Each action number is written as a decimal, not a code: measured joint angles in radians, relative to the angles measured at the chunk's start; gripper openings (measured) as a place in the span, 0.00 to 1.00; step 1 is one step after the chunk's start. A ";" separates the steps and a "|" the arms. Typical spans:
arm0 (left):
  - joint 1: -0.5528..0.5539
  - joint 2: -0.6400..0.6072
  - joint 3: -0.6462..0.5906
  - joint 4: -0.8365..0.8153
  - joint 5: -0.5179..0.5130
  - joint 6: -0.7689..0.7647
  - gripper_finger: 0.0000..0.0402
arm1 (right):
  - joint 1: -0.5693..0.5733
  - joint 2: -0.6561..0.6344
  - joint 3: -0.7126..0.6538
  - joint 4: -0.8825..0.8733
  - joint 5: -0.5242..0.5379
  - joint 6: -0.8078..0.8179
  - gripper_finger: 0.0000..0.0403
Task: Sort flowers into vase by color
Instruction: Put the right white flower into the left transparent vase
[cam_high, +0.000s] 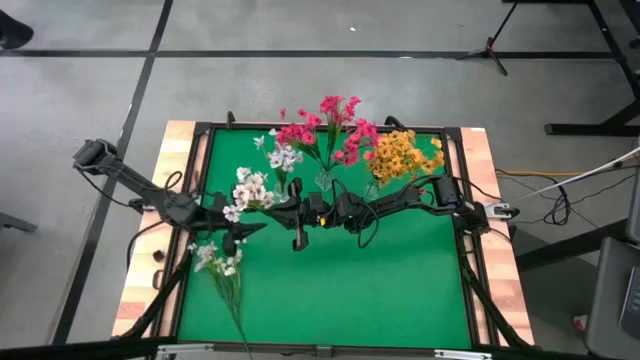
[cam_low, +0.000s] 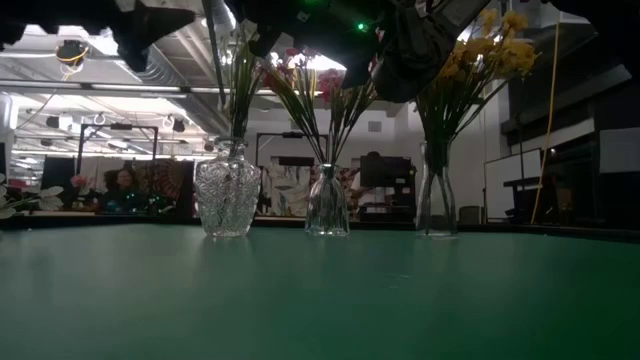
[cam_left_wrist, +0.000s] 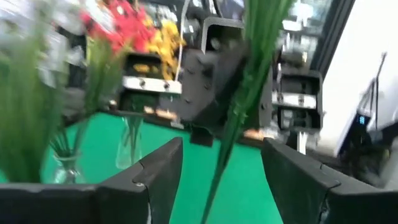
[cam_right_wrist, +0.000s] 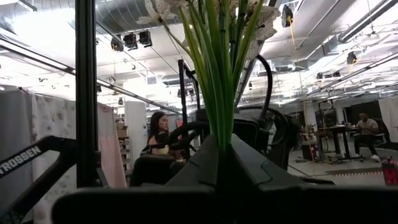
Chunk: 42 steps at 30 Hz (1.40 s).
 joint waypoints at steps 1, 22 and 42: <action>0.008 0.023 0.018 -0.023 0.019 -0.005 0.54 | 0.000 0.000 0.000 0.000 0.000 0.000 0.05; 0.110 0.128 0.088 -0.021 0.134 -0.048 0.60 | 0.000 0.000 0.000 -0.025 -0.025 0.047 0.06; 0.130 0.131 0.088 -0.014 0.099 -0.054 0.13 | -0.001 -0.002 0.001 -0.087 -0.005 0.123 0.13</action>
